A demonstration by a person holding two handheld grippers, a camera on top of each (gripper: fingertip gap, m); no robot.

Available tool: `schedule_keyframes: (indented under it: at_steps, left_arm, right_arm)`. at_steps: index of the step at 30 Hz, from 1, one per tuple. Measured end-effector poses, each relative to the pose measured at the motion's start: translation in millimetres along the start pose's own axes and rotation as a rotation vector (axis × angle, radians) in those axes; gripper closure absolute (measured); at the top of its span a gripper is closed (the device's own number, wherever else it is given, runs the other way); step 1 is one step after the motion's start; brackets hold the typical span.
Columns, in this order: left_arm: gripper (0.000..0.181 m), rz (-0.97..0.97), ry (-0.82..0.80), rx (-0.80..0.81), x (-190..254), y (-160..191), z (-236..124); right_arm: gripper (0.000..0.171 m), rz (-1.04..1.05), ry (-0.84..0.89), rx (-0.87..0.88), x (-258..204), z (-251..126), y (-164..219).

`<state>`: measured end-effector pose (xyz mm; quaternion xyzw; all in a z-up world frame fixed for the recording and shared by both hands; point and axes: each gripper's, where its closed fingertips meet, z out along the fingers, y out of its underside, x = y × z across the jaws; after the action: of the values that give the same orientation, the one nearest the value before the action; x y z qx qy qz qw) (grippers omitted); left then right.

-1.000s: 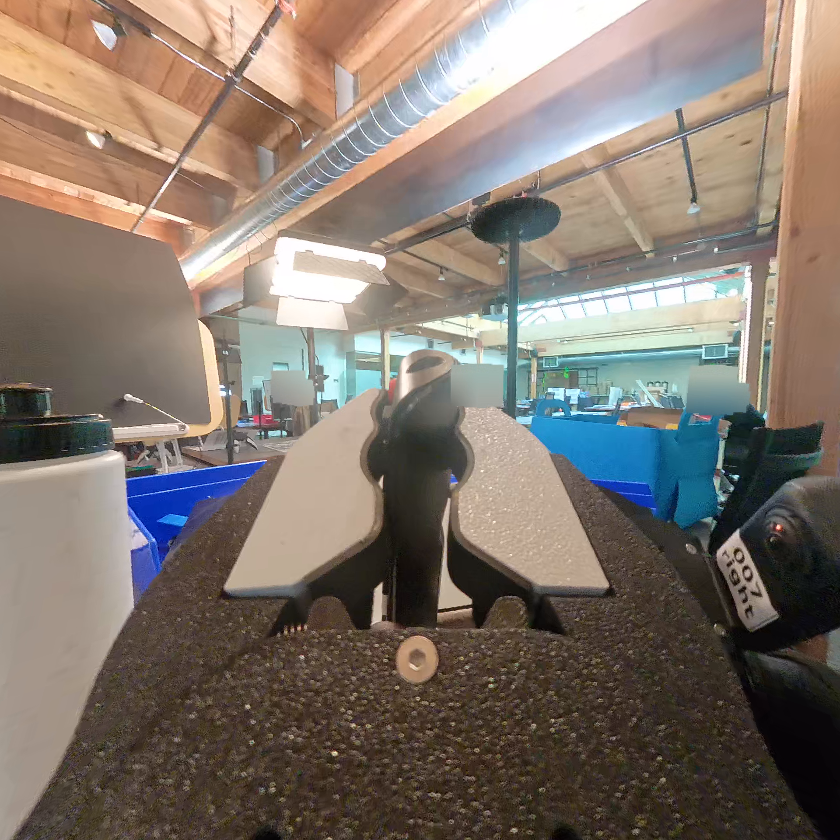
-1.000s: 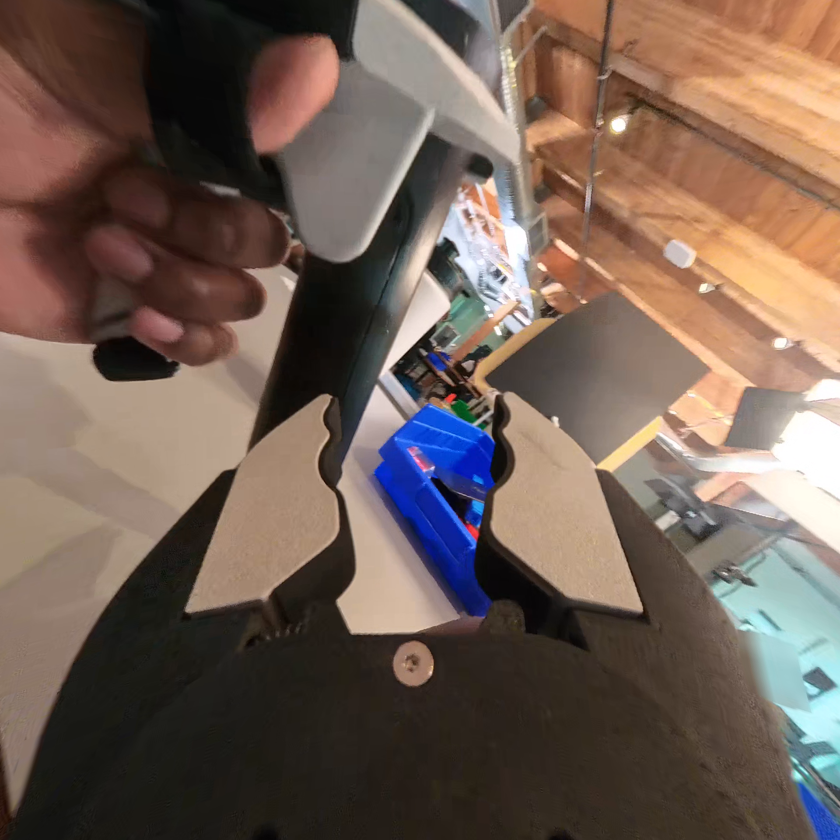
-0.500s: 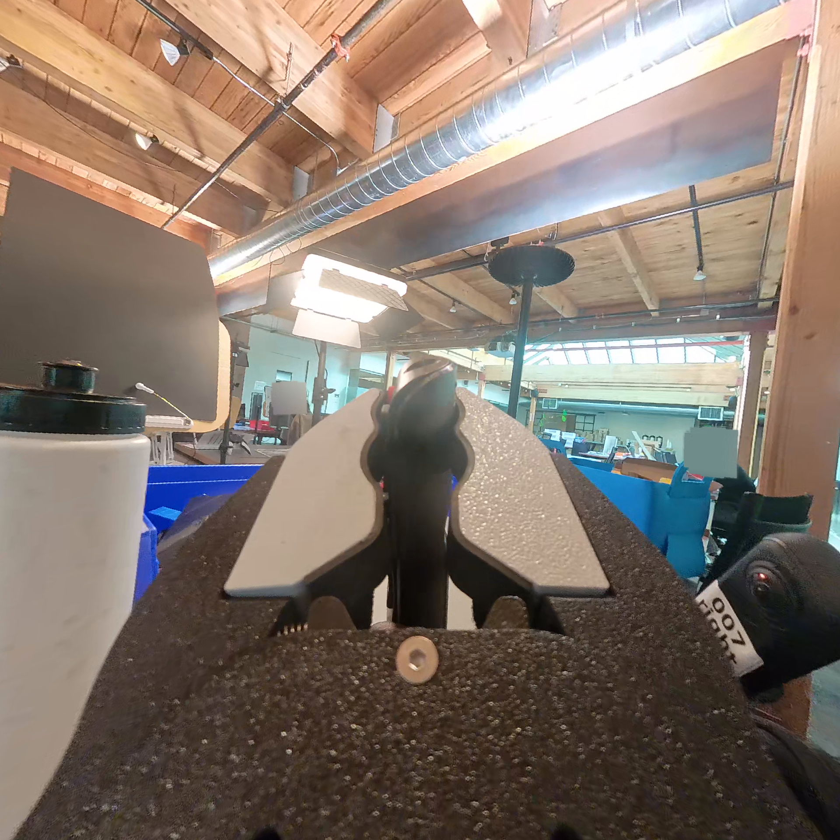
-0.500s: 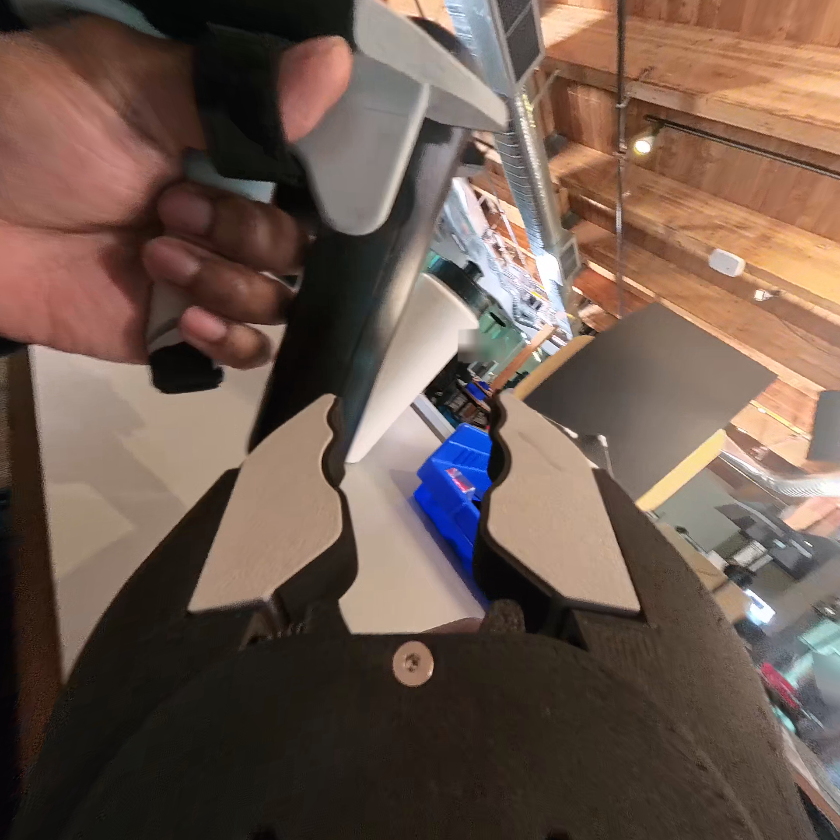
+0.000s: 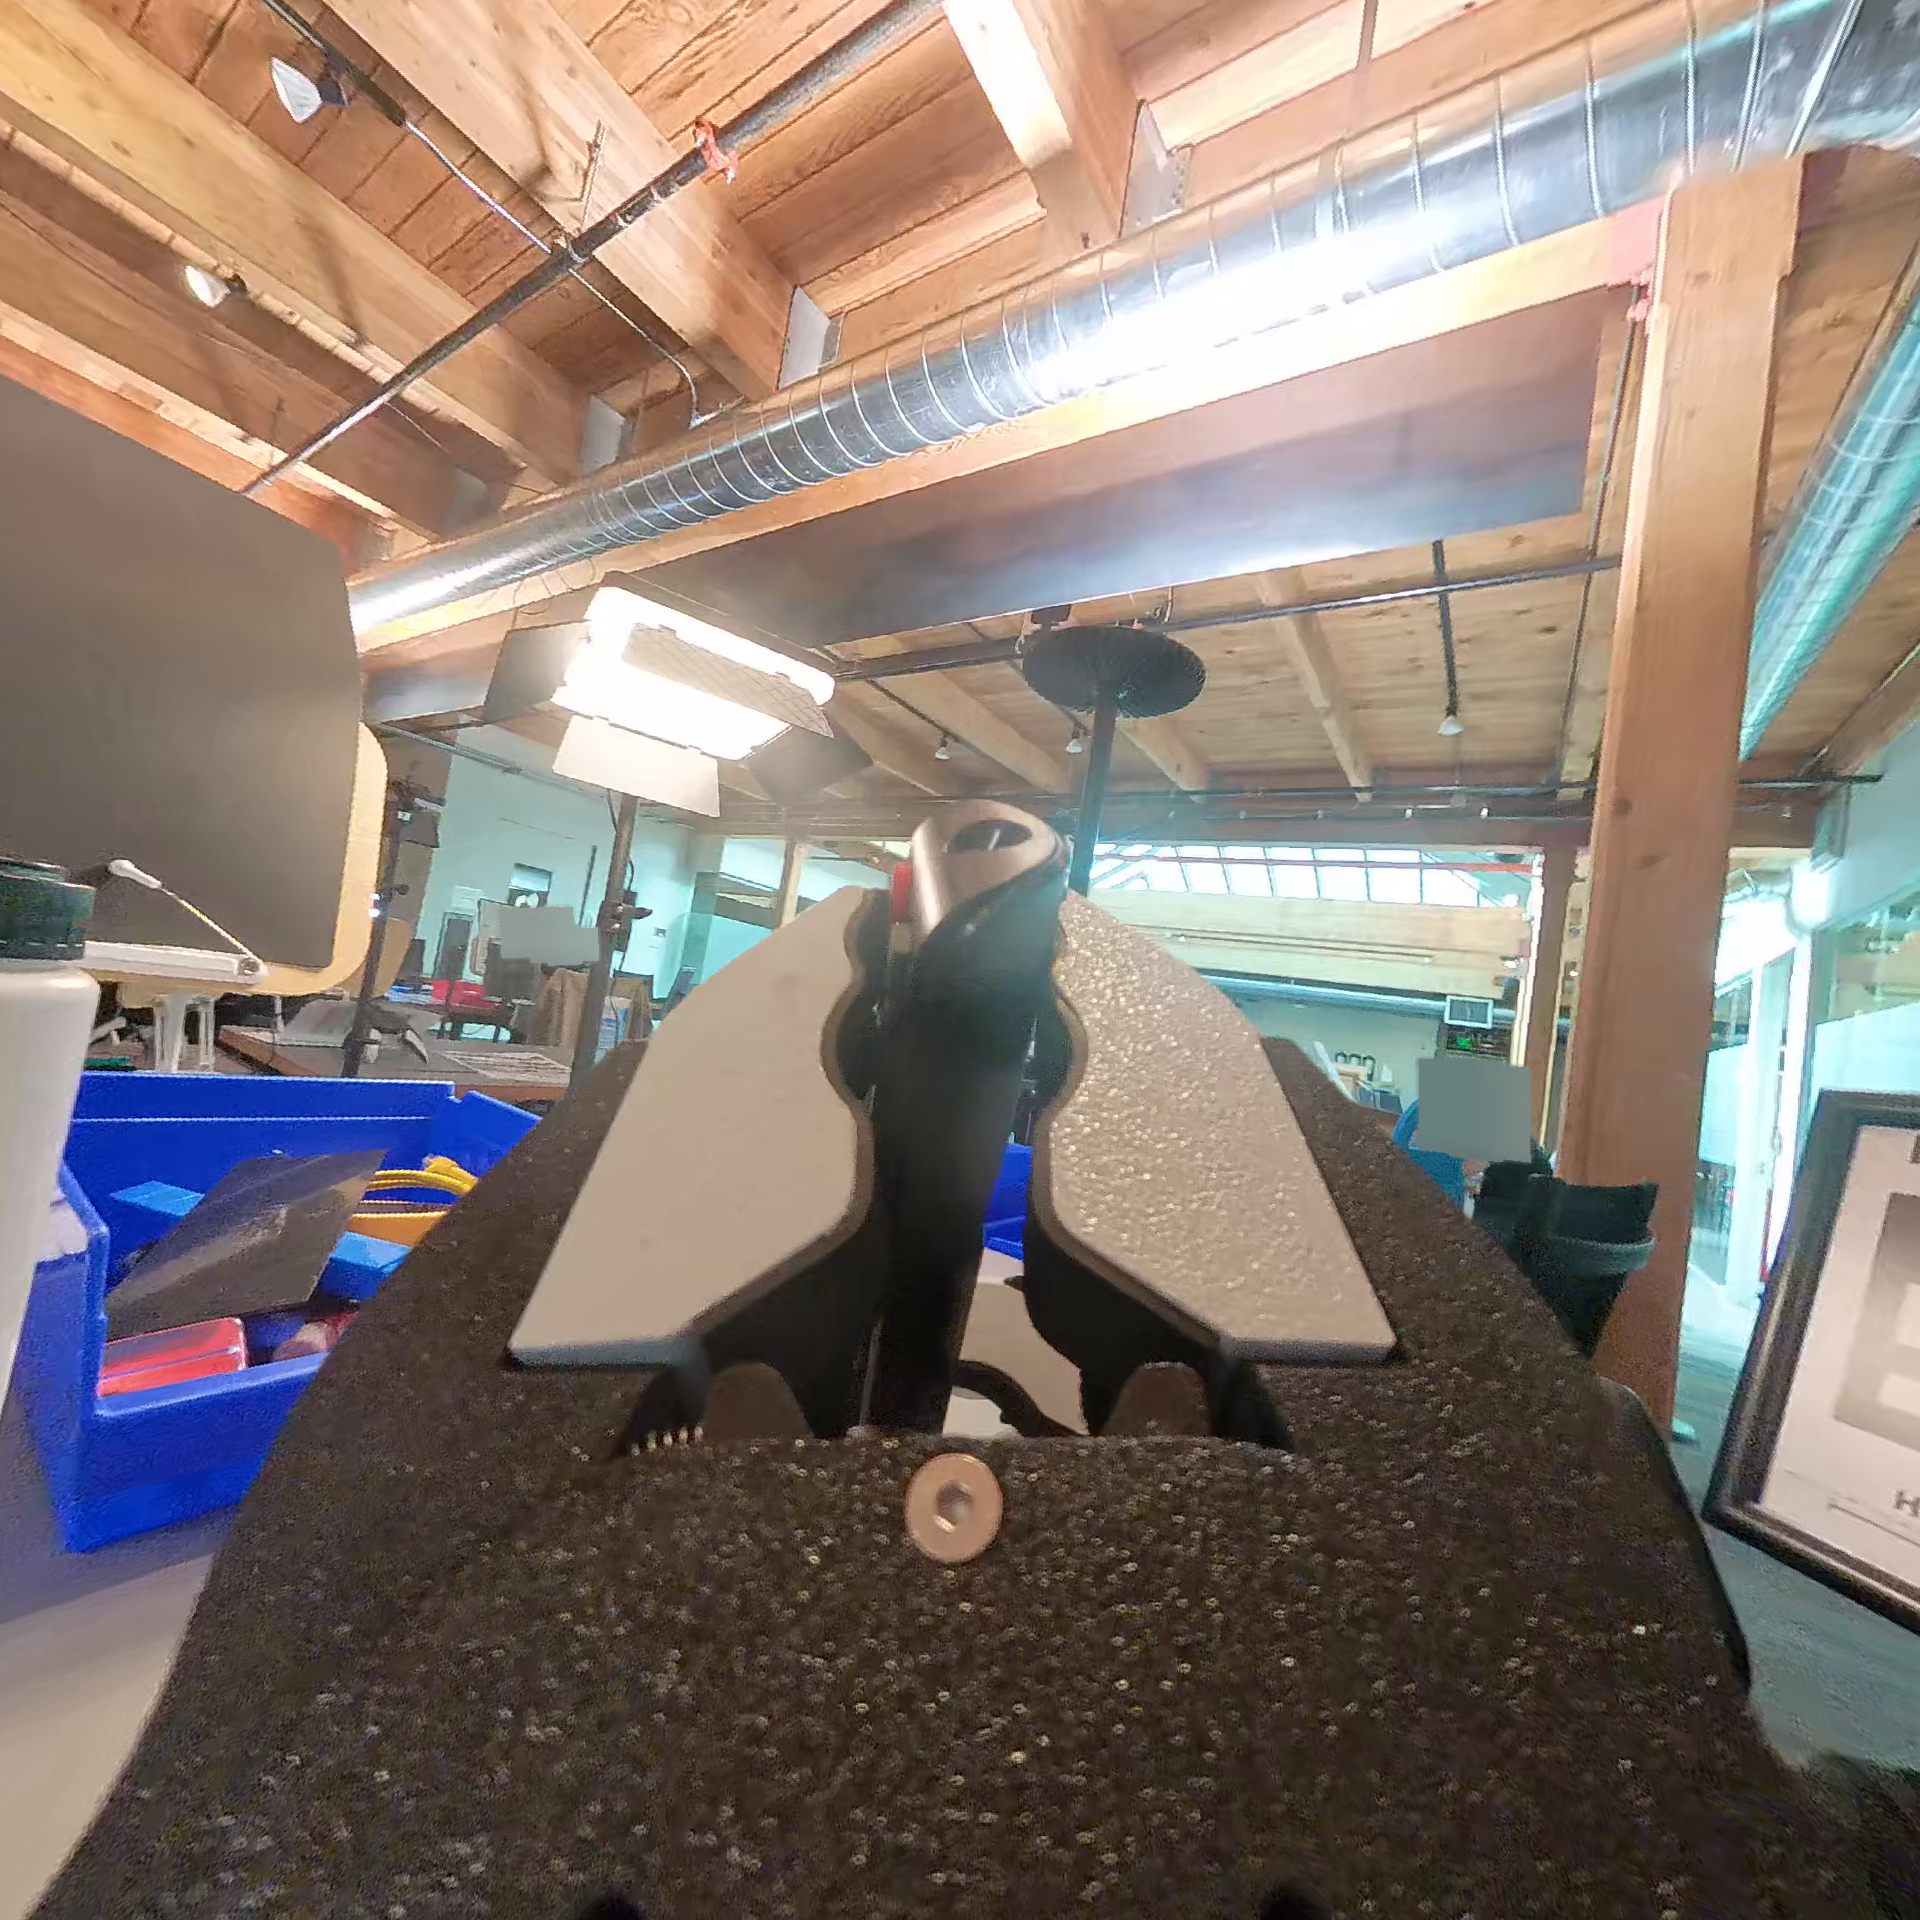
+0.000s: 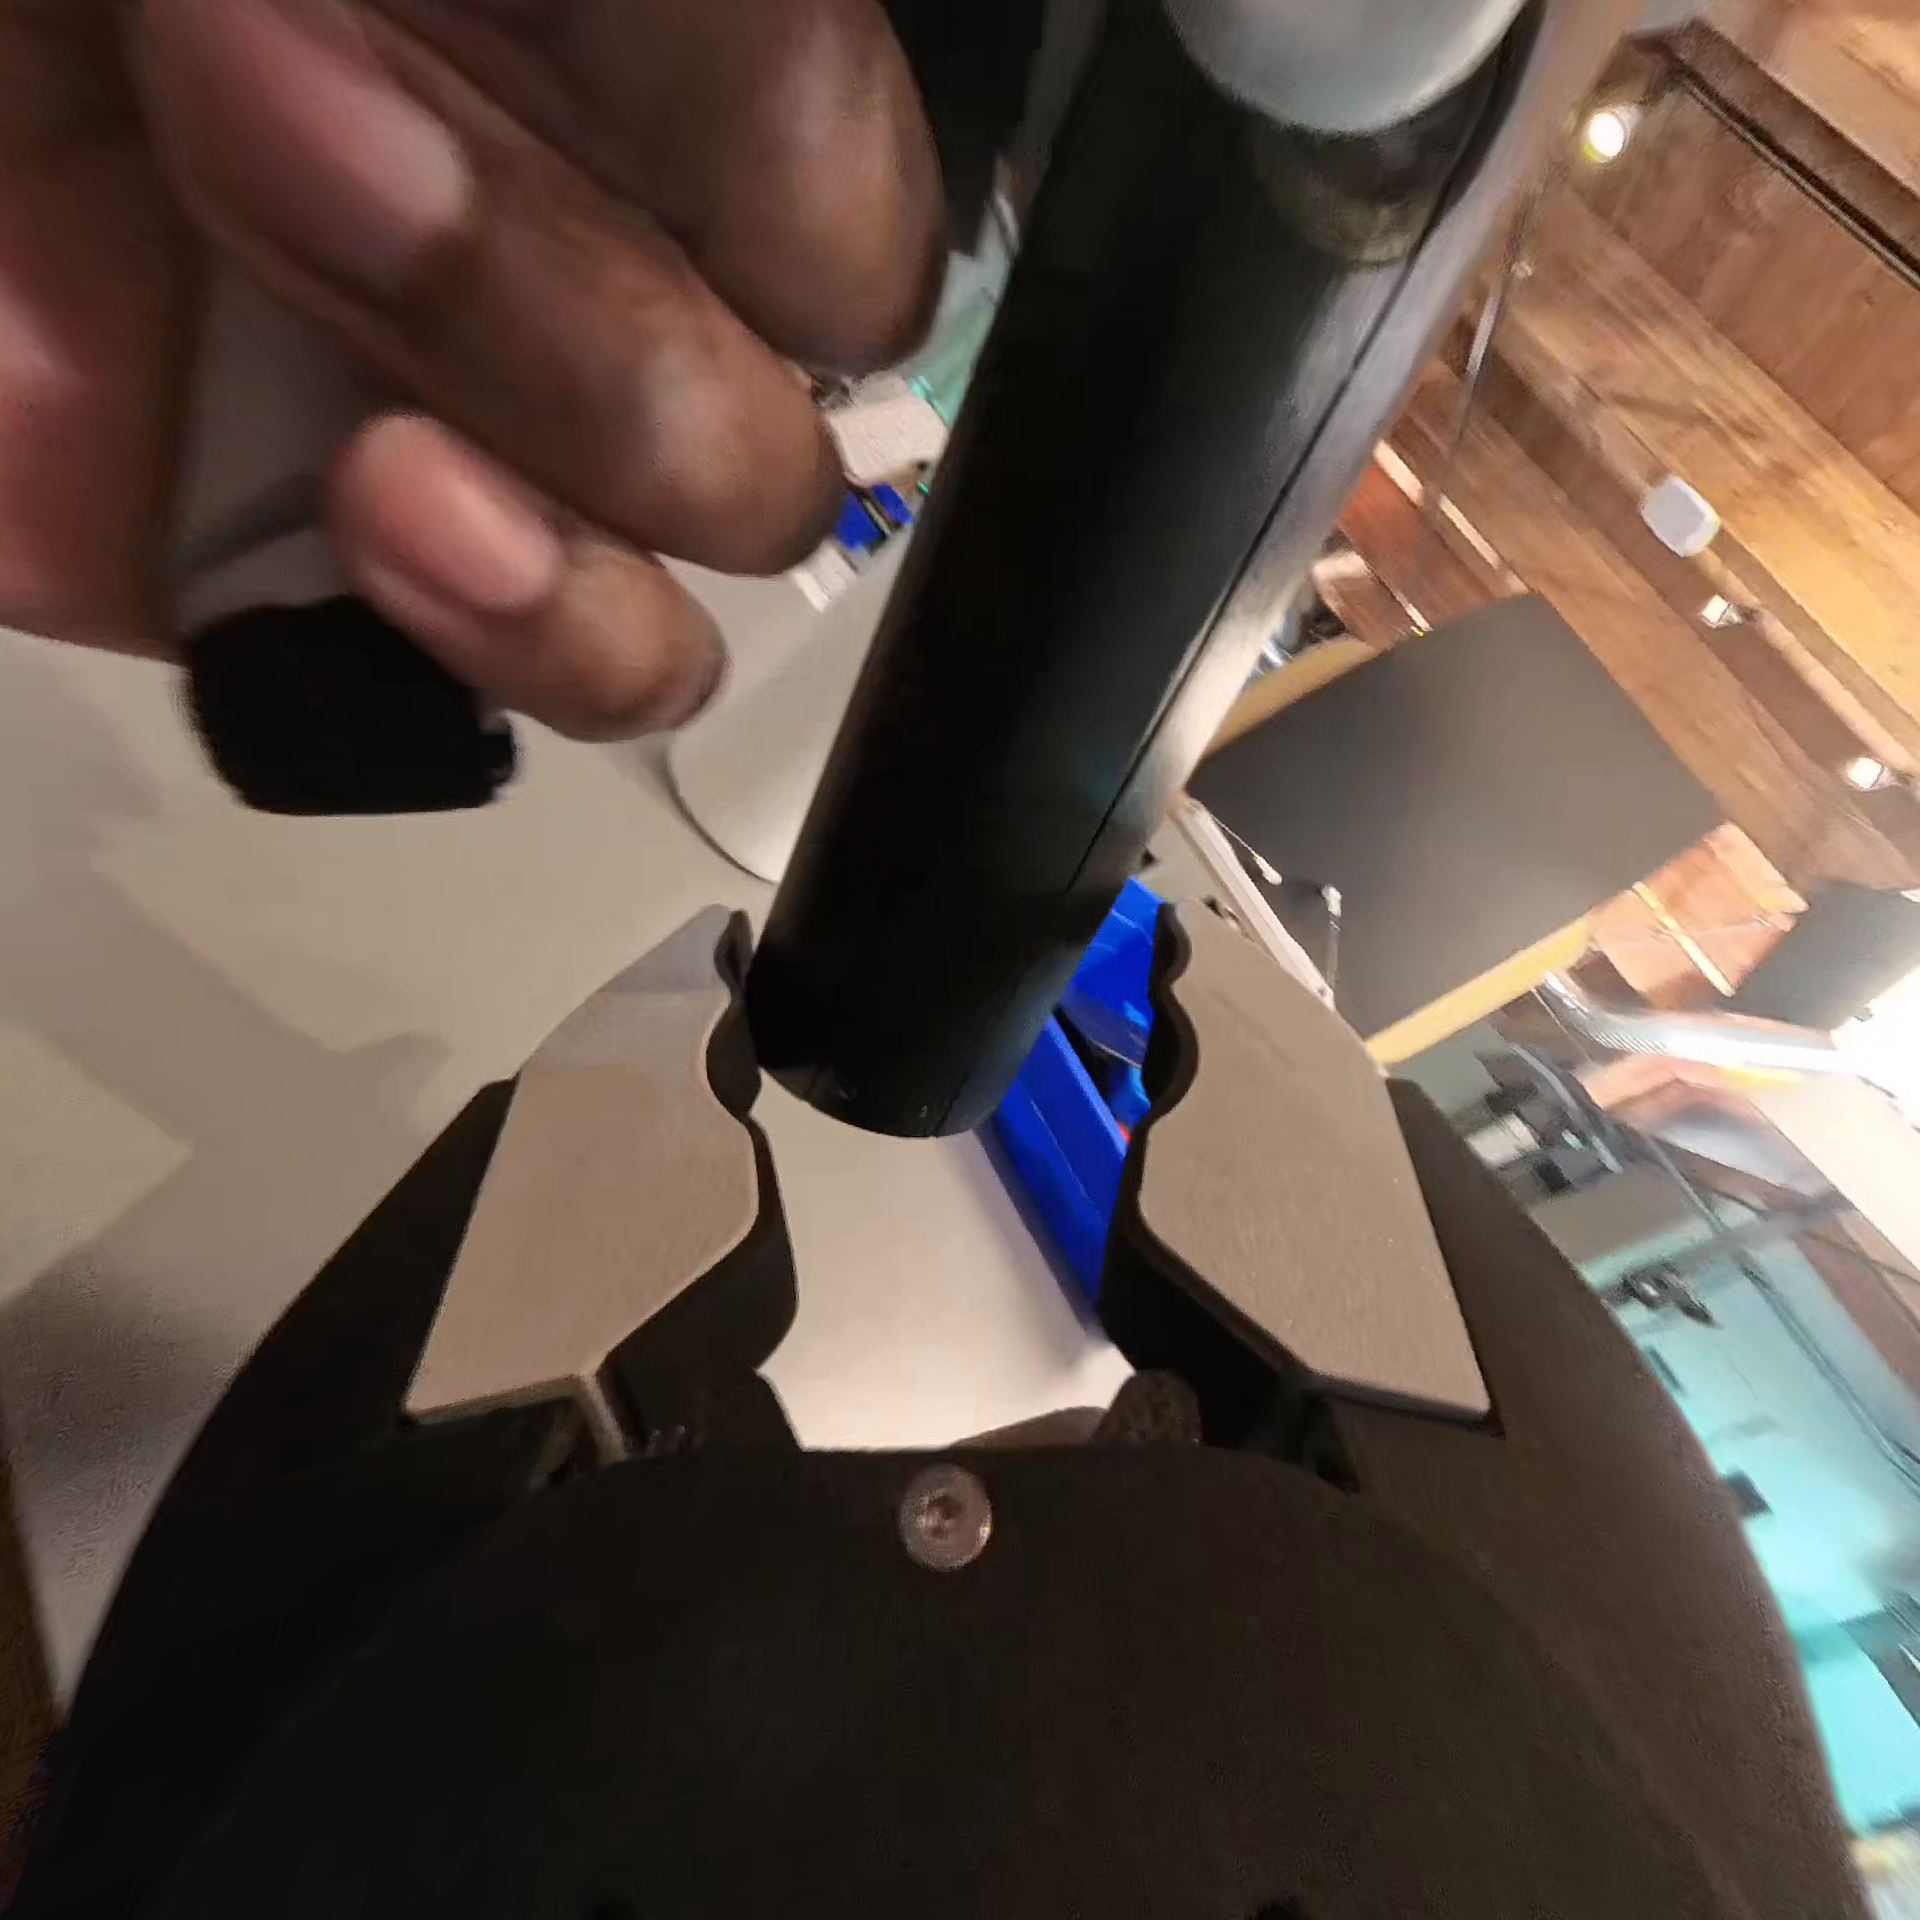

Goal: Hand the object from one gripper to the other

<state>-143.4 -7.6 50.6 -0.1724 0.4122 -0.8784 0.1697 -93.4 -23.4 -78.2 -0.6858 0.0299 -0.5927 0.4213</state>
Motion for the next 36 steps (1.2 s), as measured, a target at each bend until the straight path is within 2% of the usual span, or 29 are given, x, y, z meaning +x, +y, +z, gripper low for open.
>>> schedule_keyframes:
  at_steps: [3, 6, 10, 12, 18, 22, 25, 31, 36]
  left_arm:
    - [0.156, -0.032, -0.011, 0.067, -2.2, -8.1, -3.0]
    - [0.156, -0.077, -0.019, 0.103, -1.9, -4.7, -4.5]
    - [0.156, -0.163, 0.011, 0.022, 7.0, 24.6, 0.7]
    - [0.155, -0.120, 0.006, -0.016, 7.5, 31.6, 2.0]
    - [0.154, -0.067, 0.053, -0.093, 13.1, 38.0, 6.2]
    - [0.147, -0.034, 0.169, -0.170, 25.0, 38.2, 8.1]
    - [0.137, 0.025, 0.250, -0.195, 32.5, 33.1, 6.0]
    - [0.121, 0.138, 0.476, -0.269, 48.9, 29.9, -10.6]
    - [0.116, 0.117, 0.523, -0.368, 34.1, 45.1, -20.8]
  right_arm:
    - [0.103, 0.053, 0.092, -0.019, 18.8, -2.0, 3.8]
    - [0.105, 0.077, 0.111, -0.015, 22.1, -3.4, 2.3]
    - [0.105, 0.084, 0.114, -0.030, 14.1, -1.1, 1.3]
    - [0.105, 0.098, 0.115, -0.074, 14.5, 1.7, 11.3]
    - [0.111, 0.162, 0.118, -0.135, 23.0, 3.1, 26.4]
    - [0.112, 0.184, 0.057, -0.116, 23.8, 1.4, 26.1]
    - [0.111, 0.274, -0.058, -0.053, 19.2, -1.2, 16.8]
    - [0.109, 0.563, -0.405, 0.080, 6.3, -17.2, -8.9]
    - [0.109, 0.889, -0.831, 0.153, -21.4, -40.0, -32.5]
